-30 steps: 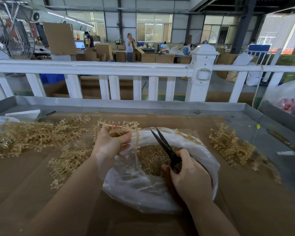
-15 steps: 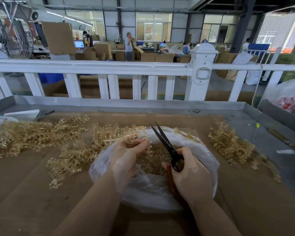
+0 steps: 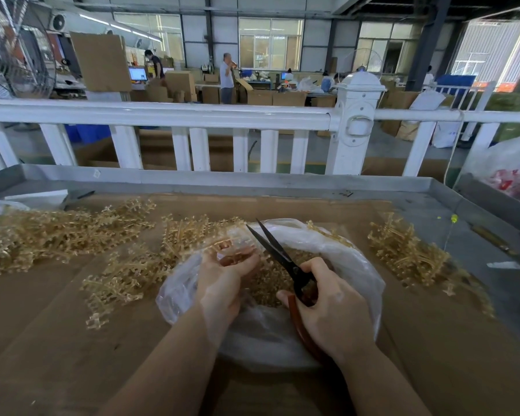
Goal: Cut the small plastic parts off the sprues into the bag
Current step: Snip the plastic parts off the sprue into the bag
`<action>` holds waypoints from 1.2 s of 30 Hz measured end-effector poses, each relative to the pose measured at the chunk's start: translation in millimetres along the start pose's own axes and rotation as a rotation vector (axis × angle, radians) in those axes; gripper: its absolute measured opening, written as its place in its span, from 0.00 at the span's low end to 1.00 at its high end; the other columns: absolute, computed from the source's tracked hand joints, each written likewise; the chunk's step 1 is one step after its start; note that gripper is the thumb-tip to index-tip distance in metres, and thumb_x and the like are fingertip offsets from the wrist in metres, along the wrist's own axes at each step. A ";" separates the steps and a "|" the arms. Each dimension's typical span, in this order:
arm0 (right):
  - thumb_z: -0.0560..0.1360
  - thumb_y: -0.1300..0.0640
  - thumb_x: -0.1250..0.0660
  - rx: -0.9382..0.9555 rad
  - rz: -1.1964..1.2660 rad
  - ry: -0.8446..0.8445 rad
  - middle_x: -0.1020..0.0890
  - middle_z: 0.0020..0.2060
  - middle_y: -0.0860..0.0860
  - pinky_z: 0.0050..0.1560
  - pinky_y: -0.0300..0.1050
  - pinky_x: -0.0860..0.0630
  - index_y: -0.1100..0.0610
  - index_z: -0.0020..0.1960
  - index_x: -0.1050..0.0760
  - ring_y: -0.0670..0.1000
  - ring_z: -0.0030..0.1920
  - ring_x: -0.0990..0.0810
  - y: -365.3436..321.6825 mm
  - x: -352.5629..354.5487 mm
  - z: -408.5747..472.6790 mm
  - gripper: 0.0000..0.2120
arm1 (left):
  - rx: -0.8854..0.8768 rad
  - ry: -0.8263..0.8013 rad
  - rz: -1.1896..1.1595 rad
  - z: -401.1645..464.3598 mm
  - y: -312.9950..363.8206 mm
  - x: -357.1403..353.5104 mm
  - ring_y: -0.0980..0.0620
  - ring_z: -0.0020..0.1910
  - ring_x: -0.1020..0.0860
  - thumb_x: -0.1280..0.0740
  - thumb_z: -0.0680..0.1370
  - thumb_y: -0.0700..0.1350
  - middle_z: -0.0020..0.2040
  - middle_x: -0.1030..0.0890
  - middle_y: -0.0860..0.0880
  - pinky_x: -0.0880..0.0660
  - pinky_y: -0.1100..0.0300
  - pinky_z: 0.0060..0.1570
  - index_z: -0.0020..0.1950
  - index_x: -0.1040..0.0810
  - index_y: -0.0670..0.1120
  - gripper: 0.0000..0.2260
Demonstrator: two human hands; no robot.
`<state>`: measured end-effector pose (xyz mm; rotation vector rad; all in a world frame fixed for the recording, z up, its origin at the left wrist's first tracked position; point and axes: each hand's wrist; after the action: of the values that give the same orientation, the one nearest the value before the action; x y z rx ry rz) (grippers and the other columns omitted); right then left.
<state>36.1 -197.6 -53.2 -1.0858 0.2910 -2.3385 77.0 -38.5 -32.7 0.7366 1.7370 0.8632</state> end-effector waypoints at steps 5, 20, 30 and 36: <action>0.66 0.39 0.28 0.023 -0.024 -0.083 0.20 0.38 0.43 0.36 0.33 0.29 0.49 0.49 0.28 0.45 0.39 0.21 -0.7 1.0 -1.2 0.19 | -0.004 0.014 -0.096 2.7 -0.8 -0.8 0.46 0.45 0.17 0.34 0.72 0.27 0.51 0.18 0.37 0.18 0.55 0.43 0.61 0.26 0.34 0.18; 0.68 0.40 0.29 0.044 -0.029 -0.169 0.20 0.42 0.45 0.40 0.42 0.24 0.50 0.52 0.27 0.48 0.45 0.21 -4.0 3.1 -3.3 0.19 | -0.016 0.117 -0.232 -4.0 0.4 -1.9 0.53 0.28 0.18 0.37 0.75 0.27 0.33 0.18 0.46 0.23 0.64 0.26 0.44 0.23 0.41 0.10; 0.69 0.38 0.33 0.044 -0.034 -0.194 0.20 0.44 0.44 0.43 0.40 0.25 0.50 0.54 0.28 0.47 0.46 0.22 -2.3 1.1 -2.1 0.21 | -0.046 0.100 -0.224 -4.6 -3.7 -3.6 0.53 0.31 0.18 0.36 0.74 0.26 0.37 0.19 0.44 0.19 0.63 0.35 0.43 0.24 0.39 0.09; 0.69 0.37 0.33 0.044 -0.032 -0.202 0.20 0.45 0.44 0.44 0.37 0.26 0.50 0.55 0.27 0.46 0.47 0.22 -1.9 0.8 -2.1 0.22 | -0.065 0.070 -0.207 -4.6 -5.4 -2.2 0.54 0.30 0.18 0.37 0.76 0.28 0.36 0.19 0.46 0.21 0.64 0.31 0.43 0.24 0.39 0.08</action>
<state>33.4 -196.5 -53.3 -1.3013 0.1464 -2.2294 72.8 -44.3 -35.0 0.4795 1.8018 0.8067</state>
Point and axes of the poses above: each hand's wrist, its own z-axis towards the middle knuckle, its own x-axis out of the back of the hand, y = z × x
